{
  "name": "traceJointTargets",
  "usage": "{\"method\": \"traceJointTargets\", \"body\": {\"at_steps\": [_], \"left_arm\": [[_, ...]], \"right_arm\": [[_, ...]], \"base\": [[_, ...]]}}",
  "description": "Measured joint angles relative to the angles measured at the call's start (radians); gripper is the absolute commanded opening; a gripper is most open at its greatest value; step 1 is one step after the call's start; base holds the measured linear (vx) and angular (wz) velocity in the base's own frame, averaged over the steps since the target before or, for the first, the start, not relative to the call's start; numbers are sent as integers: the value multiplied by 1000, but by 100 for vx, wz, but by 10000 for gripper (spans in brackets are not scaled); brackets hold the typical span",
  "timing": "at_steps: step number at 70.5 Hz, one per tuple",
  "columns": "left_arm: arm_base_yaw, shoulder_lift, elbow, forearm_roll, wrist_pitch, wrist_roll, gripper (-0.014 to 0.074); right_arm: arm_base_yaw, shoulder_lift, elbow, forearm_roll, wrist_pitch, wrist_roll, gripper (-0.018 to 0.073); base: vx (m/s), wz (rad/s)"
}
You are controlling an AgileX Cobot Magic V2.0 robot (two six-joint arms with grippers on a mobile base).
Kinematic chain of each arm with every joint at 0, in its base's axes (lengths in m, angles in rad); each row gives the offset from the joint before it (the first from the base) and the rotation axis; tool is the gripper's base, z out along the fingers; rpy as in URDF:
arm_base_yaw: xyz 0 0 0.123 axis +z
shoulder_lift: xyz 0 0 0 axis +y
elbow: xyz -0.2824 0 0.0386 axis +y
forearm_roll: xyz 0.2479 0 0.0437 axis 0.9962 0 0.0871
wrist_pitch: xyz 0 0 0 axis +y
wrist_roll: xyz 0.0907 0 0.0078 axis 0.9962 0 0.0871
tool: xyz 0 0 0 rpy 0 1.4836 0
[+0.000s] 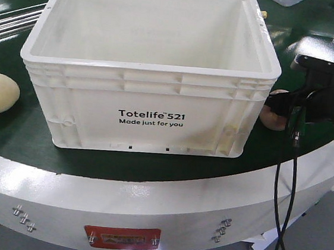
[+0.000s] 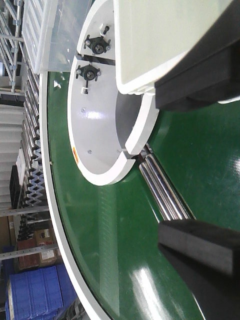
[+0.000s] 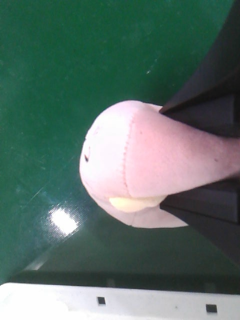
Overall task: Place moving items into box and shelve
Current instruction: 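Grasp the pink plush ball with the right gripper and lift it, then grasp the cream green-striped plush ball with the left gripper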
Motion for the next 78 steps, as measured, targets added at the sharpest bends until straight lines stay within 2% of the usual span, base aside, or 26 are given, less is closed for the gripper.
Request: {"method": "traceJointTargets", "body": {"at_steps": [44, 60, 78], "left_arm": [[13, 9, -1, 0, 25, 0, 555], [69, 101, -1, 0, 25, -39, 555], [70, 271, -2, 0, 38, -54, 555]], "right_arm": [[0, -357, 4, -133, -57, -3, -12], [0, -443, 4, -139, -66, -36, -12], [0, -448, 5, -140, -46, -49, -12]], "base": [[0, 0], [0, 0], [0, 0]]}}
